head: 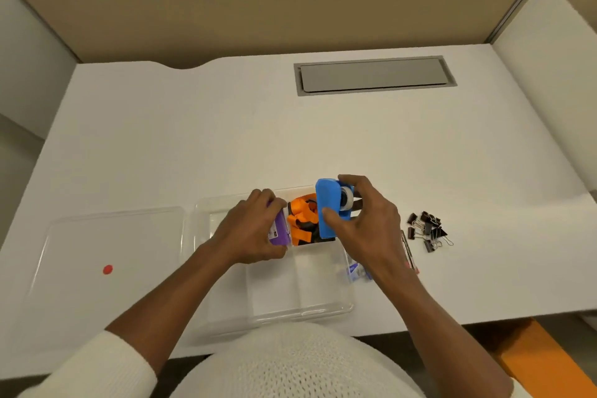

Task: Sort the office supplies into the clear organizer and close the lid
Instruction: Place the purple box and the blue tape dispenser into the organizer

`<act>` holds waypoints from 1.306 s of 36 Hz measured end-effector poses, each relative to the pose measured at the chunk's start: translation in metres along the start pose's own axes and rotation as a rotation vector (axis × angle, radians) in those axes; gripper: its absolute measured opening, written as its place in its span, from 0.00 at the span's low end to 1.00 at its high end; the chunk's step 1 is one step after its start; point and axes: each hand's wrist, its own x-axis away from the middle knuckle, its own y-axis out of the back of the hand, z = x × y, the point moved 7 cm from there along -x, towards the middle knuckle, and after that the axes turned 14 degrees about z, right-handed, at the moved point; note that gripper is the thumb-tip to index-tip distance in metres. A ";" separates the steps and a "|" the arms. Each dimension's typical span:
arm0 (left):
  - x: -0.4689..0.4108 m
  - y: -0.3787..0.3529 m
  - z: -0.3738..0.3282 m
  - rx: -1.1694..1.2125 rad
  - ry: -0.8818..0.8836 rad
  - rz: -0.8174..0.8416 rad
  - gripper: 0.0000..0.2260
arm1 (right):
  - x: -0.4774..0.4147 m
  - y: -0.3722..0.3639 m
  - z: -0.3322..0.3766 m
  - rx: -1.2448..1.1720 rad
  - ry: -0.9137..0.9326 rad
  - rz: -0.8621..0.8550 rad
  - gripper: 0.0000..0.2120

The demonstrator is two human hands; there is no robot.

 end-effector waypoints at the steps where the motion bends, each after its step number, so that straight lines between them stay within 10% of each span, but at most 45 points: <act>1: -0.002 -0.002 0.001 -0.009 0.003 0.014 0.43 | 0.003 -0.001 0.000 0.012 0.001 0.003 0.24; 20: -0.035 -0.008 0.004 -0.202 0.047 0.296 0.38 | 0.066 -0.075 -0.028 0.438 -0.128 0.401 0.25; 47: -0.011 -0.003 -0.023 -0.323 0.150 0.106 0.24 | 0.067 -0.092 -0.029 0.506 -0.006 0.273 0.21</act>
